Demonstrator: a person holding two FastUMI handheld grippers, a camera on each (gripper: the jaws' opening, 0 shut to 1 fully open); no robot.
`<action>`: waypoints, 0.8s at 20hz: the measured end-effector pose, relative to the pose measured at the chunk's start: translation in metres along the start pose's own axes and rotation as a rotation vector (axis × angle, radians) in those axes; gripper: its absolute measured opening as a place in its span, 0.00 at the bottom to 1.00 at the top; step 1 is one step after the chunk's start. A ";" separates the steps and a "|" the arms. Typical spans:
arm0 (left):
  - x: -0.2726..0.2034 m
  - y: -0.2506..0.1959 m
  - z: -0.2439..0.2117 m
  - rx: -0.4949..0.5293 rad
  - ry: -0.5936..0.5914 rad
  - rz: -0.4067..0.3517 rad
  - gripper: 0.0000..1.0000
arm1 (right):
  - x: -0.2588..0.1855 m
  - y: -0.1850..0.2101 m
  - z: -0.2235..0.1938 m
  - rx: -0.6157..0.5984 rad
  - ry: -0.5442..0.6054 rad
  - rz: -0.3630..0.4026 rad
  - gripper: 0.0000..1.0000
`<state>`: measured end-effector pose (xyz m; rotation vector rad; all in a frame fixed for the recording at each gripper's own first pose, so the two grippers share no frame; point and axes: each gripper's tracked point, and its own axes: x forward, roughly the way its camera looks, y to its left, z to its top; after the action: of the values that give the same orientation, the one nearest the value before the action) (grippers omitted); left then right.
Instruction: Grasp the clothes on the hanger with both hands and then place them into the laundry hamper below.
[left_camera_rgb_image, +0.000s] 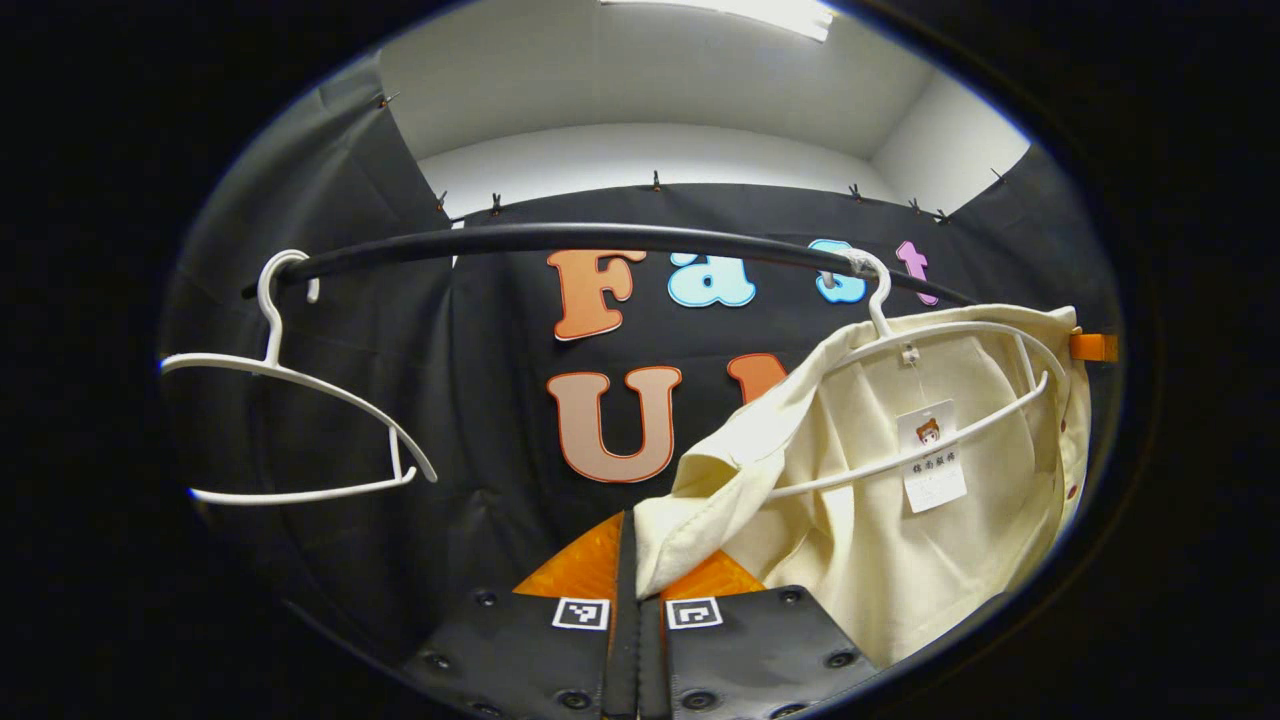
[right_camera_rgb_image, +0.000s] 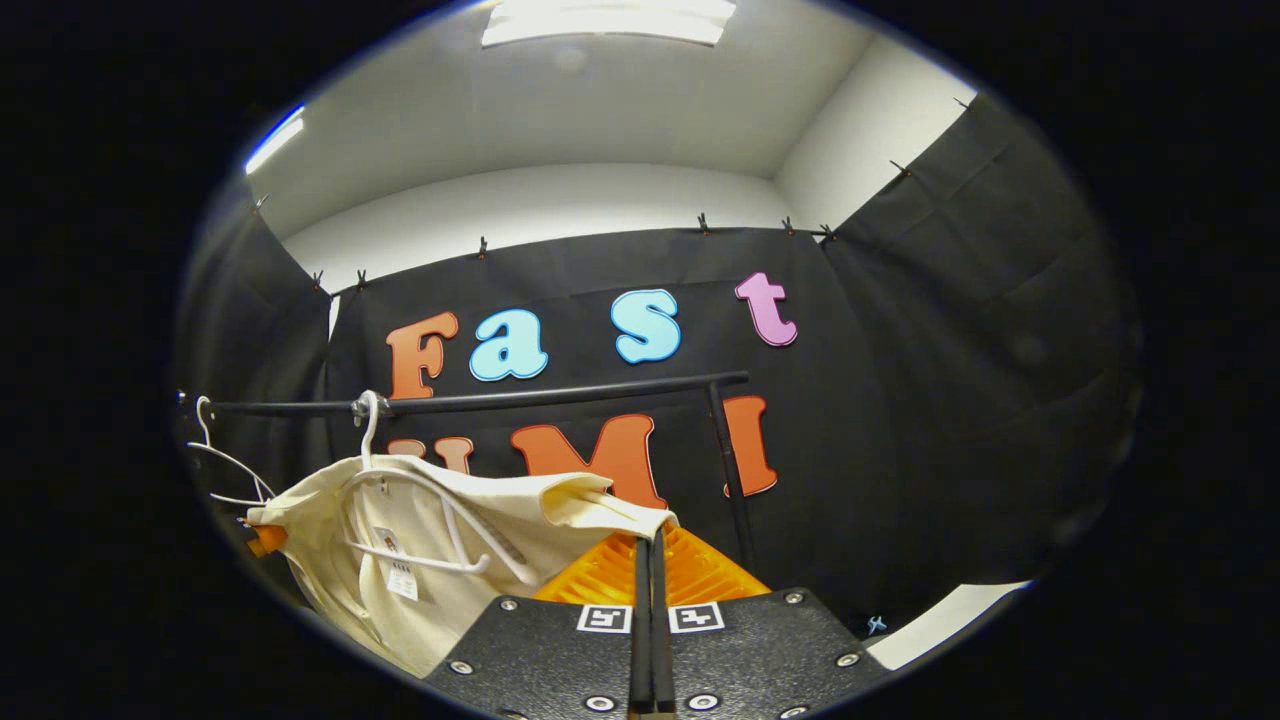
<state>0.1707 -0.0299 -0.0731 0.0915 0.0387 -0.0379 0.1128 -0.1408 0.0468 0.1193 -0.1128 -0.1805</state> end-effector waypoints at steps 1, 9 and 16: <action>0.004 0.009 0.008 -0.012 -0.016 0.023 0.07 | 0.007 -0.004 -0.005 0.016 0.020 0.006 0.00; 0.056 0.047 0.008 -0.013 -0.002 0.135 0.07 | 0.056 -0.016 -0.083 0.124 0.178 0.065 0.00; 0.066 0.059 -0.034 -0.061 0.059 0.142 0.07 | 0.075 -0.005 -0.170 0.176 0.308 0.098 0.00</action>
<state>0.2375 0.0295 -0.1047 0.0338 0.0925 0.1075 0.2061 -0.1412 -0.1138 0.3142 0.1732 -0.0527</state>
